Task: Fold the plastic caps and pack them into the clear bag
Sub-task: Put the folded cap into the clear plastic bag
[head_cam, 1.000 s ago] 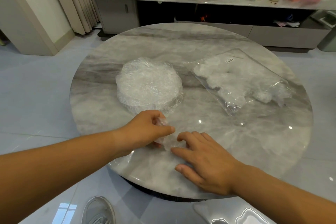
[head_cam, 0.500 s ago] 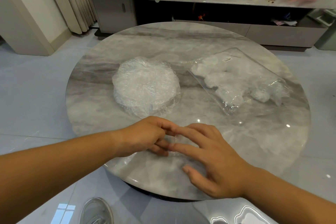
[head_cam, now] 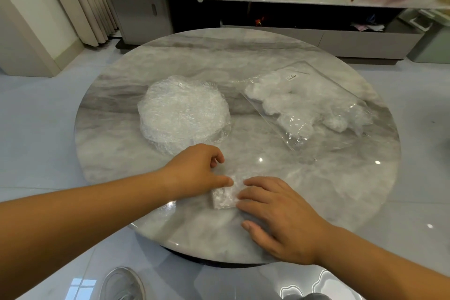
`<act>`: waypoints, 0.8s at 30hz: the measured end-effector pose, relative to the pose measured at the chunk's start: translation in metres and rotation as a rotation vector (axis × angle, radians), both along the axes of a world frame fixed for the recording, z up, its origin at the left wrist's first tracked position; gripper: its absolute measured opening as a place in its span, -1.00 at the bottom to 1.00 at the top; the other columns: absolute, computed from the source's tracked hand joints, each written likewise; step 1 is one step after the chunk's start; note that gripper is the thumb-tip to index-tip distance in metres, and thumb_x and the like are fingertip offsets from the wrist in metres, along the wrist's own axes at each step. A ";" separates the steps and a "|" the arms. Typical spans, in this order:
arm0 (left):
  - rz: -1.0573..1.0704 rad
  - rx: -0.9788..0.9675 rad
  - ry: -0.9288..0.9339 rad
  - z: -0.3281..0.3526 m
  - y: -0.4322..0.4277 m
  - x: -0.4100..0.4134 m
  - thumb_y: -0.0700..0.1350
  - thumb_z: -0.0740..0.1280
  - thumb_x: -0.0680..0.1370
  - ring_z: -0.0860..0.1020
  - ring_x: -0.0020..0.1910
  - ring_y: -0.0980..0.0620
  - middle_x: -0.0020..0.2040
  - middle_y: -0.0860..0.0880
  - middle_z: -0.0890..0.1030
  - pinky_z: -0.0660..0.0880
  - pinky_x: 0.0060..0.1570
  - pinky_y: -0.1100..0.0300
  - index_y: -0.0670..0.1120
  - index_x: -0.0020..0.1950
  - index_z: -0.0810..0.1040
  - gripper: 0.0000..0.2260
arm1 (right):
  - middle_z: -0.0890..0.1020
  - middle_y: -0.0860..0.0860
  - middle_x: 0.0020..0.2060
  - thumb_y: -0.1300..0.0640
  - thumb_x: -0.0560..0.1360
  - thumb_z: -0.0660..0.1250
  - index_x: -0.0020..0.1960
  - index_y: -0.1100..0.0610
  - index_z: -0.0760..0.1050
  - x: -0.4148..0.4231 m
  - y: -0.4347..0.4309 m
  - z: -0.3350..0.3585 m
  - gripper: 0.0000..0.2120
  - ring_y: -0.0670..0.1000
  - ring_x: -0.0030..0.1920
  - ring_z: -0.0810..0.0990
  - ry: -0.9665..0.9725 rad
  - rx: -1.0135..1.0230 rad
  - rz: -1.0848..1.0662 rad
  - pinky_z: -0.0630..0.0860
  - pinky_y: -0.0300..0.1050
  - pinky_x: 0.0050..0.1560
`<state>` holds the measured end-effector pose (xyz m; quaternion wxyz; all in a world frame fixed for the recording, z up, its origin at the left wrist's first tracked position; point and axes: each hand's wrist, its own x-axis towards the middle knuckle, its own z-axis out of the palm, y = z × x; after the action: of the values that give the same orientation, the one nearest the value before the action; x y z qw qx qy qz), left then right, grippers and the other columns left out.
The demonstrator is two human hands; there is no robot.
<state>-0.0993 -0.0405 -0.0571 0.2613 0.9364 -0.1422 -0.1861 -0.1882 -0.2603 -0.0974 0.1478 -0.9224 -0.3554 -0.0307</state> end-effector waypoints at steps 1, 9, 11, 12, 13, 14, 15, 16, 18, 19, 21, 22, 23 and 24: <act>-0.020 0.049 0.002 0.002 -0.004 0.001 0.17 0.54 0.40 0.55 -0.04 0.17 0.00 0.12 0.57 0.52 0.07 0.21 0.03 0.20 0.56 -0.55 | 0.59 -0.12 0.20 -0.08 0.60 0.23 0.21 0.03 0.60 0.000 -0.002 0.000 -0.69 0.02 0.41 0.42 0.024 0.010 0.005 0.29 -0.10 0.44; 0.088 -0.107 0.297 0.001 -0.014 0.006 -0.11 0.56 0.44 0.53 -0.39 0.17 -0.39 0.10 0.56 0.51 -0.30 0.28 -0.12 -0.08 0.67 -0.85 | 0.42 -0.12 0.44 -0.15 0.56 0.25 0.30 -0.04 0.55 0.003 -0.010 0.004 -0.63 -0.11 0.50 0.31 0.181 0.305 -0.215 0.35 0.00 0.44; 0.198 -0.280 0.415 0.000 -0.011 0.004 -0.20 0.54 0.46 0.55 -0.40 0.13 -0.35 0.01 0.57 0.54 -0.34 0.26 -0.18 -0.08 0.63 -0.87 | 0.24 -0.19 0.53 -0.25 0.52 0.23 0.27 -0.19 0.54 0.003 -0.008 0.006 -0.63 -0.16 0.54 0.20 0.325 0.397 -0.323 0.26 -0.11 0.48; 0.256 -0.378 0.477 0.000 -0.010 0.002 -0.24 0.52 0.47 0.57 -0.39 0.10 -0.33 -0.02 0.57 0.57 -0.34 0.23 -0.18 -0.07 0.60 -0.87 | 0.17 -0.23 0.54 -0.30 0.50 0.23 0.25 -0.26 0.54 0.004 -0.006 0.008 -0.63 -0.20 0.55 0.16 0.427 0.476 -0.379 0.22 -0.16 0.48; 0.311 -0.469 0.530 0.001 -0.010 0.002 -0.27 0.50 0.49 0.60 -0.35 0.06 -0.29 -0.06 0.58 0.62 -0.30 0.16 -0.16 -0.07 0.56 -0.86 | 0.15 -0.26 0.54 -0.34 0.49 0.26 0.22 -0.33 0.54 0.005 -0.003 0.012 -0.66 -0.23 0.55 0.15 0.524 0.560 -0.433 0.20 -0.19 0.48; 0.360 -0.553 0.577 0.001 -0.009 0.002 -0.28 0.47 0.51 0.62 -0.28 0.01 -0.23 -0.11 0.60 0.67 -0.21 0.07 -0.15 -0.08 0.52 -0.86 | 0.17 -0.26 0.54 -0.35 0.50 0.31 0.18 -0.38 0.55 0.007 0.000 0.017 -0.72 -0.25 0.54 0.15 0.601 0.638 -0.485 0.20 -0.19 0.48; 0.399 -0.637 0.623 0.002 -0.009 0.002 -0.30 0.43 0.53 0.65 -0.19 -0.05 -0.16 -0.17 0.63 0.68 -0.12 -0.01 -0.15 -0.08 0.50 -0.87 | 0.21 -0.24 0.54 -0.34 0.49 0.35 0.14 -0.39 0.58 0.009 0.004 0.022 -0.76 -0.28 0.53 0.16 0.657 0.704 -0.529 0.19 -0.17 0.50; 0.421 -0.717 0.676 0.004 -0.009 0.002 -0.31 0.40 0.56 0.67 -0.10 -0.11 -0.06 -0.23 0.65 0.67 -0.06 -0.06 -0.17 -0.07 0.49 -0.89 | 0.28 -0.23 0.51 -0.31 0.45 0.34 0.11 -0.38 0.61 0.011 0.006 0.026 -0.76 -0.31 0.51 0.16 0.700 0.772 -0.561 0.19 -0.12 0.53; 0.426 -0.839 0.776 0.009 -0.010 0.001 -0.31 0.33 0.60 0.68 0.05 -0.20 0.12 -0.29 0.66 0.67 -0.04 -0.08 -0.25 0.09 0.51 -0.92 | 0.42 -0.26 0.41 -0.31 0.40 0.36 0.08 -0.30 0.67 0.015 0.009 0.032 -0.71 -0.35 0.49 0.20 0.787 0.910 -0.573 0.19 -0.04 0.56; 0.414 -0.870 0.816 0.011 -0.011 -0.001 -0.31 0.30 0.62 0.67 0.08 -0.23 0.16 -0.31 0.64 0.67 -0.04 -0.06 -0.29 0.20 0.48 -0.83 | 0.51 -0.23 0.35 -0.31 0.43 0.41 0.07 -0.24 0.69 0.016 0.010 0.033 -0.71 -0.31 0.48 0.28 0.826 0.974 -0.558 0.23 0.01 0.56; 0.377 -0.893 0.867 0.013 -0.013 -0.005 -0.31 0.26 0.64 0.67 0.08 -0.28 0.16 -0.33 0.64 0.67 -0.05 -0.05 -0.30 0.32 0.43 -0.74 | 0.66 -0.07 0.23 -0.21 0.49 0.37 0.07 -0.07 0.73 0.019 0.013 0.035 -0.69 -0.10 0.36 0.53 0.893 1.117 -0.525 0.37 0.13 0.47; 0.357 -0.891 0.884 0.014 -0.014 -0.007 -0.32 0.25 0.64 0.67 0.08 -0.29 0.17 -0.33 0.64 0.67 -0.05 -0.06 -0.29 0.34 0.42 -0.73 | 0.69 0.02 0.18 -0.17 0.49 0.32 0.06 0.03 0.73 0.021 0.013 0.035 -0.64 0.02 0.27 0.61 0.921 1.198 -0.527 0.43 0.16 0.41; 0.340 -0.886 0.905 0.014 -0.015 -0.009 -0.33 0.24 0.64 0.67 0.08 -0.29 0.18 -0.32 0.63 0.67 -0.04 -0.08 -0.28 0.35 0.42 -0.73 | 0.71 0.08 0.15 -0.14 0.48 0.29 0.05 0.11 0.72 0.022 0.012 0.035 -0.60 0.09 0.22 0.65 0.946 1.267 -0.535 0.48 0.16 0.35; 0.325 -0.877 0.928 0.015 -0.015 -0.011 -0.34 0.24 0.64 0.66 0.09 -0.29 0.20 -0.32 0.62 0.66 -0.02 -0.09 -0.27 0.35 0.42 -0.72 | 0.71 0.11 0.13 -0.14 0.47 0.28 0.05 0.15 0.71 0.023 0.011 0.036 -0.58 0.11 0.19 0.66 0.961 1.314 -0.542 0.50 0.14 0.29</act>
<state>-0.1106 -0.0554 -0.0423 0.6777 0.5750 0.0656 -0.4536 -0.1647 -0.2490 -0.0617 0.7742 -0.6158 0.0682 0.1295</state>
